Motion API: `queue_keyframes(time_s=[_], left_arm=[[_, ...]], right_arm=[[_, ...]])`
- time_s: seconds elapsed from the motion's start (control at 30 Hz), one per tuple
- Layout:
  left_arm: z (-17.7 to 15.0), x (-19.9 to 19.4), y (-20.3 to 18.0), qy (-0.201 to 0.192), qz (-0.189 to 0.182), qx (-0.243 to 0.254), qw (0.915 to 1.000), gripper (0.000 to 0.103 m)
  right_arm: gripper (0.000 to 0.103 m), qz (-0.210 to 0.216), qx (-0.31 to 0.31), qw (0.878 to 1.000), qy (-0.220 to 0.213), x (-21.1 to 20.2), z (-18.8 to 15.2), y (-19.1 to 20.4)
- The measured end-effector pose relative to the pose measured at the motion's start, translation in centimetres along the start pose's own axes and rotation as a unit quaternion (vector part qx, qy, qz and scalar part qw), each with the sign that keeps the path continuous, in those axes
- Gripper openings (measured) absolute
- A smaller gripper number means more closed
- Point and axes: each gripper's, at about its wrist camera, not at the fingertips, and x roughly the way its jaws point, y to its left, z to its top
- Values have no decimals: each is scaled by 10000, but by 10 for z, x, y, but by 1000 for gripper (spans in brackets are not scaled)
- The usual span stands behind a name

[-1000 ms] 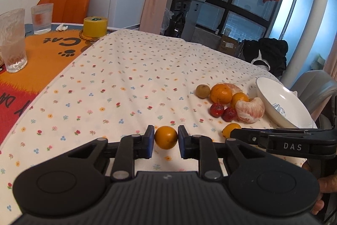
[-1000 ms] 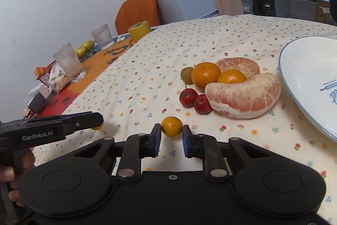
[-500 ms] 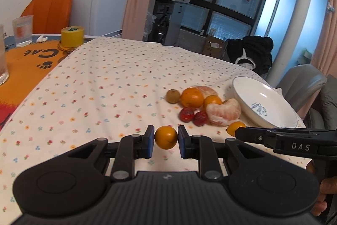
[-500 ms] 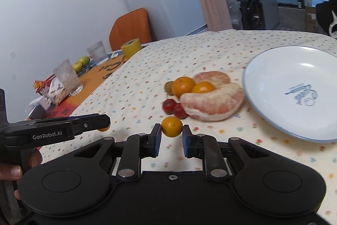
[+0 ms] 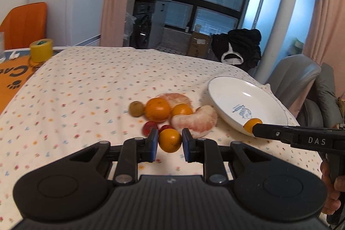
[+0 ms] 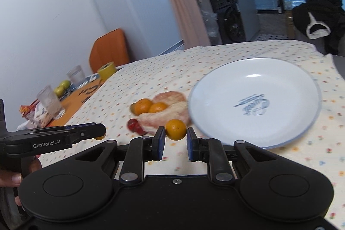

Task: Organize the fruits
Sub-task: 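Carry the yellow tomato over the white plate and open the right tool while the left tool holds the orange, then lower the small orange into the white plate and open the left tool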

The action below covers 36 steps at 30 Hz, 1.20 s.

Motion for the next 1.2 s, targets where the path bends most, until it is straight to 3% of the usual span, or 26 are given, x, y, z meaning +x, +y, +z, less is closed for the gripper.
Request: queue_keyframes(time_s=[0.57,0.67,0.83,0.9,0.97,1.07,1.13,1.2], left_arm=[[13,28,-36,201,-162,323,9991,22],[17,33,-41,210,-181,381,9989,22],[23,43,-54,251,-262,497,9981,22],[25,47,-60,266,-310,553,9976,22],[26,52,-66,279,-369,601,9971,22],[27,58,-75,305,-465,671,9962,22],[27,62,-81,324,-532,708,9955,22],[27,65,-86,334,-587,753,9949,22]], right_arm=[[20,-480,472,9976,-161,-8,3,-58],[26,-490,518,9973,-165,-8,4,-63],[27,-514,561,9969,-188,-9,2,-68],[34,-494,580,9969,-198,-11,2,-70],[51,-496,604,9966,-256,-15,0,-71],[65,-519,509,9967,-354,-21,-2,-68],[73,-630,472,9964,-318,-22,-3,-66],[75,-708,424,9960,-333,-25,-4,-66]])
